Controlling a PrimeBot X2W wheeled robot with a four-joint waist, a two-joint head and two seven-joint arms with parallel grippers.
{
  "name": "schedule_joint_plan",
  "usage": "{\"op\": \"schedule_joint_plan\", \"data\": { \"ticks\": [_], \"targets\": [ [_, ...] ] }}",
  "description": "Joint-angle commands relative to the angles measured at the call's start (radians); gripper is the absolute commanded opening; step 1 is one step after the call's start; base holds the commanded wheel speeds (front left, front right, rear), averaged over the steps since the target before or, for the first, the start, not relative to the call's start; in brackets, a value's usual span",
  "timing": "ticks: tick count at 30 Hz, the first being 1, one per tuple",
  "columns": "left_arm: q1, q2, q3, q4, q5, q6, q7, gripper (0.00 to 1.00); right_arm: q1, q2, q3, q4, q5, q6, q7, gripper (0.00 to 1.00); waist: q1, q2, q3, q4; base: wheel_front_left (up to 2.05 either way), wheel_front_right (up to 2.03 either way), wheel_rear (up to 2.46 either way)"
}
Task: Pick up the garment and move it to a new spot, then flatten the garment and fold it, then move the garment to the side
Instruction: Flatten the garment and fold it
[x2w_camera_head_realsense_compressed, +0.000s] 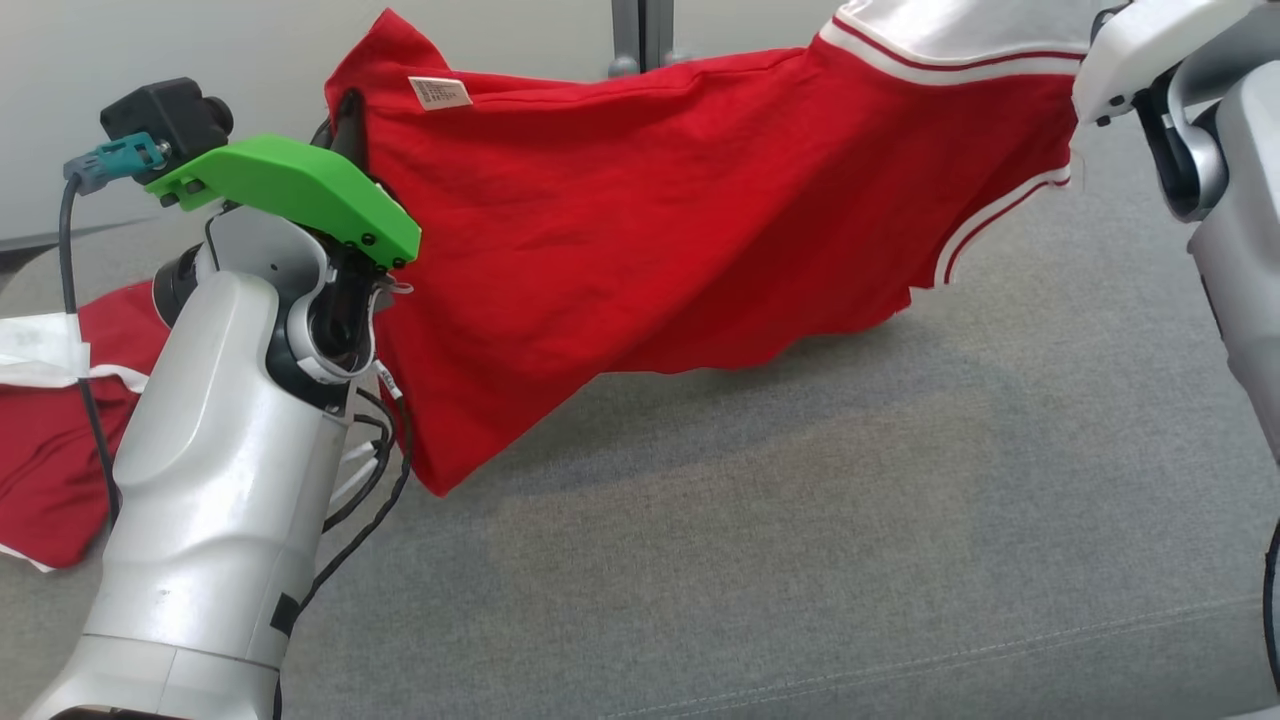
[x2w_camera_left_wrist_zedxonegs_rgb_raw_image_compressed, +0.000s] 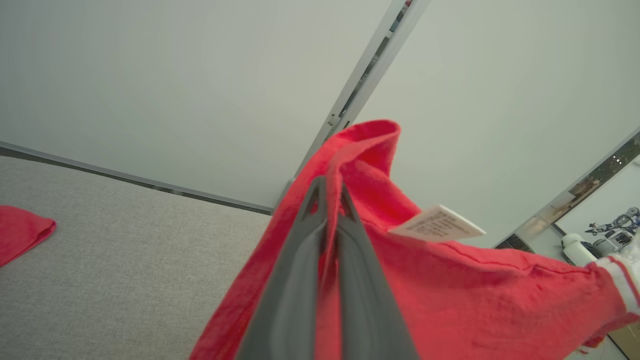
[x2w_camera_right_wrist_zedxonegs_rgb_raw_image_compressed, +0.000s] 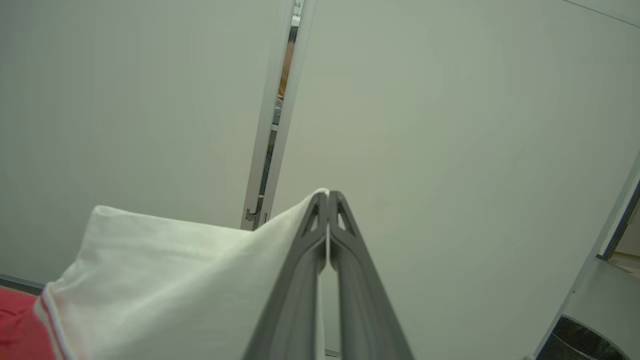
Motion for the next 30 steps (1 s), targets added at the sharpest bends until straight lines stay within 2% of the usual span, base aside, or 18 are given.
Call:
{"op": "schedule_joint_plan", "data": {
  "ticks": [1,9,13,16,19,21,30],
  "targets": [
    [0.003,0.001,0.001,-0.003,-0.002,0.000,-0.005,0.00,0.011,0.007,0.001,-0.001,-0.006,-0.002,0.007,0.00,0.0001,-0.0001,0.032,0.005,0.00,0.00,0.00],
    [-0.056,-0.031,0.023,0.005,-0.003,-0.046,-0.109,0.00,-0.067,0.052,-0.070,-0.006,-0.046,-0.002,-0.041,0.00,0.0001,-0.0001,0.107,0.021,0.00,0.00,0.00],
    [-0.095,-0.040,0.037,0.002,0.004,-0.090,-0.203,0.00,-0.093,0.076,-0.137,-0.095,-0.112,-0.002,-0.053,0.00,0.0001,-0.0001,0.120,0.032,0.00,0.00,0.00],
    [-0.105,-0.046,0.036,0.006,0.013,-0.128,-0.257,0.00,-0.048,0.078,-0.165,-0.183,-0.144,-0.002,-0.053,0.00,0.0001,-0.0001,0.125,0.042,0.00,0.00,0.00],
    [-0.080,-0.055,0.017,0.028,0.003,-0.145,-0.242,0.00,0.006,0.070,-0.139,-0.193,-0.122,-0.002,-0.049,0.00,0.0001,-0.0001,0.124,0.054,0.00,0.00,0.00],
    [-0.054,-0.052,0.001,0.044,-0.005,-0.151,-0.211,0.00,0.043,0.053,-0.099,-0.193,-0.085,-0.002,-0.006,0.00,0.0001,-0.0001,0.122,0.062,0.00,0.00,0.00],
    [0.092,0.001,-0.043,0.058,-0.021,-0.105,-0.046,0.00,0.270,-0.095,0.019,-0.306,0.112,-0.002,0.206,0.00,0.0001,-0.0001,0.113,0.080,0.00,0.00,0.00]
  ]
}}
